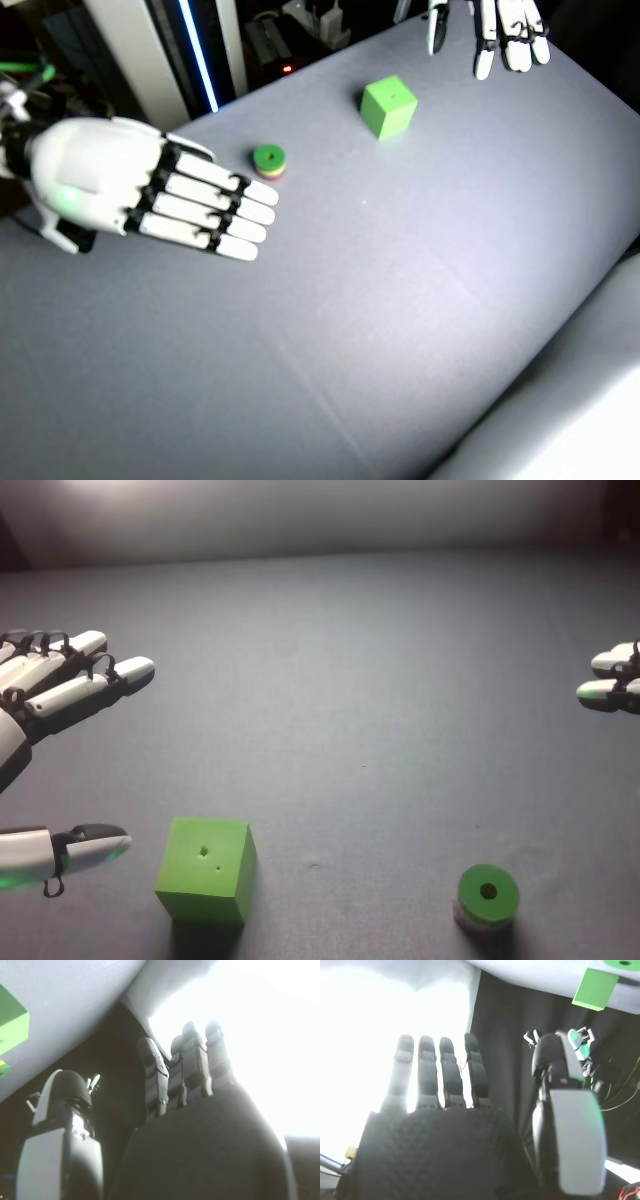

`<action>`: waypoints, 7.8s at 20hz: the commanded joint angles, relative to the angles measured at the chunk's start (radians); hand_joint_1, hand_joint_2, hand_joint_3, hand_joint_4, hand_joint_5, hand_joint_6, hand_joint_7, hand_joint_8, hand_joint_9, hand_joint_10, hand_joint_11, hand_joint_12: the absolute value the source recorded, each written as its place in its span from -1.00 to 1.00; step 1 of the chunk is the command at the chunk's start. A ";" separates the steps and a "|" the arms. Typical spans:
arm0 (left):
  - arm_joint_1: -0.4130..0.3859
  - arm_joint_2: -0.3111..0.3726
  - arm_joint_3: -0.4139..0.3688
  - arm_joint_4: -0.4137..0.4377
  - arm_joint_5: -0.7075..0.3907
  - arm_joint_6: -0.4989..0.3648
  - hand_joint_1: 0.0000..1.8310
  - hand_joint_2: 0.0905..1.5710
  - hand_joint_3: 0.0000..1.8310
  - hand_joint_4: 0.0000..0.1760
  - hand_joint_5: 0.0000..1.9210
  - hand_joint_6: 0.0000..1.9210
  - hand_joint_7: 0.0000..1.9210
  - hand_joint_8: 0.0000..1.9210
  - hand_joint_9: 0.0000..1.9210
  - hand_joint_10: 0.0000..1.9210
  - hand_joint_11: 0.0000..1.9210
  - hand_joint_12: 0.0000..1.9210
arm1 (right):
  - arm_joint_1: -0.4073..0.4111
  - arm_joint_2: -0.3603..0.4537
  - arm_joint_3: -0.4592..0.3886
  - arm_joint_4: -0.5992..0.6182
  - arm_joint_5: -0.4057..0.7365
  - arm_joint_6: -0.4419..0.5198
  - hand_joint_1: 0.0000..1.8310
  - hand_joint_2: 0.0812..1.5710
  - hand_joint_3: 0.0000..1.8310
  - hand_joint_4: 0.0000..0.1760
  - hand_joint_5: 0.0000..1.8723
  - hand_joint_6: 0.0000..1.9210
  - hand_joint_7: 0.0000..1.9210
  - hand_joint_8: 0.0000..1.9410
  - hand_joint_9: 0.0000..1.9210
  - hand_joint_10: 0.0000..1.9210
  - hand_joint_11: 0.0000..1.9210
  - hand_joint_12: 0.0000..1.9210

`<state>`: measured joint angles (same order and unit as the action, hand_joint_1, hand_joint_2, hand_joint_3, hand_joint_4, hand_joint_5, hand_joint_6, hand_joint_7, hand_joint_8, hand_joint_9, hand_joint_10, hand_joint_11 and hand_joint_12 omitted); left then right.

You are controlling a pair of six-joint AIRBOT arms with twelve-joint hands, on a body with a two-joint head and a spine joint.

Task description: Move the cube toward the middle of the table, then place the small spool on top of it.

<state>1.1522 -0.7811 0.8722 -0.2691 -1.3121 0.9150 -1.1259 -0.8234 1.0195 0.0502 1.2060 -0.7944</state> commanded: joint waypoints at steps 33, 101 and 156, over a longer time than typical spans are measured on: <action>-0.293 -0.155 0.107 0.244 0.326 0.066 0.35 0.43 -1.00 -1.00 -0.04 -0.06 -0.03 0.32 -0.04 0.05 -0.18 0.34 | 0.016 0.001 0.002 0.017 0.101 0.002 -0.10 0.62 -0.99 -1.00 -0.46 -1.00 -0.68 -1.00 -0.73 -1.00 -1.00 -0.16; 0.162 0.024 -0.042 -0.072 -0.304 -0.094 -0.15 0.22 -1.00 -0.27 -0.66 -0.99 -0.81 -0.99 -0.98 -0.99 -1.00 -1.00 | 0.385 -0.205 0.069 -0.770 -0.424 0.260 0.09 0.23 -1.00 -1.00 -0.49 -0.99 -0.45 -1.00 -0.29 -1.00 -0.65 -0.03; 0.149 -0.014 -0.017 -0.039 -0.272 -0.137 -0.07 0.28 -1.00 -0.25 -0.53 -1.00 -0.72 -1.00 -0.77 -1.00 -1.00 -0.47 | 0.749 -0.498 0.352 -0.558 -0.515 0.077 0.42 0.25 -1.00 -1.00 0.44 -0.90 0.26 -0.11 0.22 0.10 -0.02 0.58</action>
<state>1.3109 -0.7952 0.8478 -0.3050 -1.4532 0.7830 -0.3950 -1.3258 1.3697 -0.5362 0.5907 -0.7124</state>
